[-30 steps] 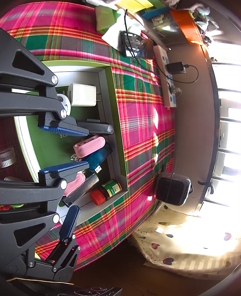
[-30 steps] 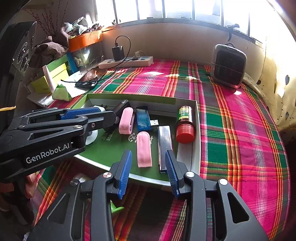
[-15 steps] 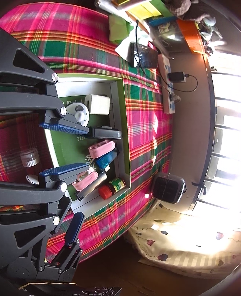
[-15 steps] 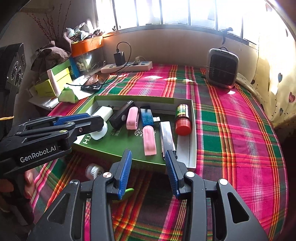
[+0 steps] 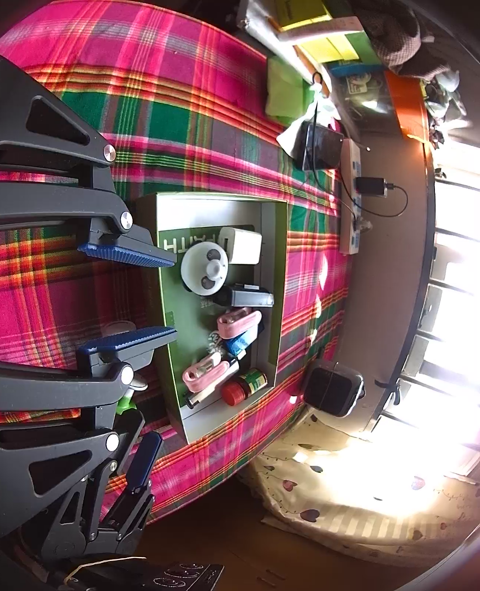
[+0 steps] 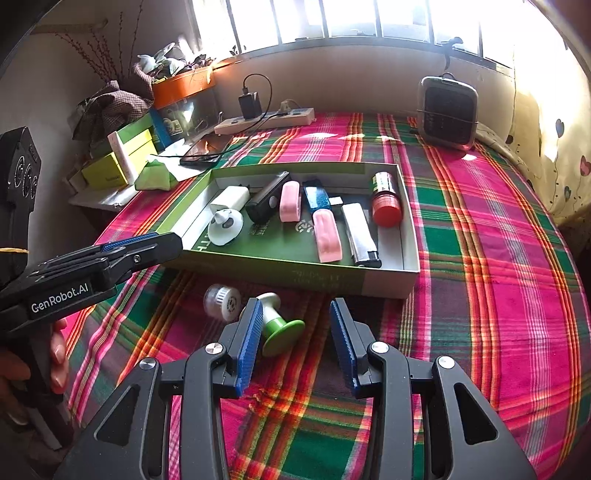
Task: Organize rigid objects
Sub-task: 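Withdraw both tools from the box toward the two spools, then grasp the green-and-white spool with the right tool while the left tool grasps the white spool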
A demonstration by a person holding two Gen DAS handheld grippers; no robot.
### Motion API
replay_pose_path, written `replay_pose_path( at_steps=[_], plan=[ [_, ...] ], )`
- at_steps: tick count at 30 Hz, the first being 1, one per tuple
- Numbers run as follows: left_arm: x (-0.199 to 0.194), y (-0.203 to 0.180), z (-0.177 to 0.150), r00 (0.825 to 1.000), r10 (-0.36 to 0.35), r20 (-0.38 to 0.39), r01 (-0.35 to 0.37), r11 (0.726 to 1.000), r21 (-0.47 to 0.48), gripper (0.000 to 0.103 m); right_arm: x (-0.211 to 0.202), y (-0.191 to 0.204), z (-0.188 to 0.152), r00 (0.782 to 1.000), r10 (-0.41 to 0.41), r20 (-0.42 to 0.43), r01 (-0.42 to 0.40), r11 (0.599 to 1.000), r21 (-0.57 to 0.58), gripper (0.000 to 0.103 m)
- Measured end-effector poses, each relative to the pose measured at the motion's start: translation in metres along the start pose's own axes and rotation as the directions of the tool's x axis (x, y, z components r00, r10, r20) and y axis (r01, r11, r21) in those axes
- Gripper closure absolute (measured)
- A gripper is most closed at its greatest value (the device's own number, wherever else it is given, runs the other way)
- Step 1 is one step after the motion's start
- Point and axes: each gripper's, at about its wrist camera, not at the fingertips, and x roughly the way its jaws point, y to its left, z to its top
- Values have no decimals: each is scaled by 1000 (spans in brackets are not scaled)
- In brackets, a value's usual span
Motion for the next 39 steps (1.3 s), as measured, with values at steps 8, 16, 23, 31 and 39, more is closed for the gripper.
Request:
replay_pose_path(
  at_steps=[8, 16, 23, 31, 39],
  plan=[
    [-3, 15, -18, 1000, -15, -18, 14, 999, -41, 70, 9, 10, -6, 999, 24, -26, -25, 1000, -19, 48],
    [2, 18, -25, 999, -36, -40, 34, 998, -50, 70, 20, 13, -4, 999, 15, -36, -14, 1000, 19, 48],
    [5, 17, -24, 998, -44, -51, 42, 998, -49, 70, 23, 12, -4, 999, -12, -37, 14, 999, 49, 48],
    [11, 5, -25, 995, -77, -70, 75, 997, -32, 70, 12, 3, -13, 995, -95, -33, 97, 993, 62, 48],
    [16, -7, -27, 992, -94, -88, 93, 996, -13, 69, 17, -5, -13, 993, -108, -44, 111, 991, 76, 48]
  ],
)
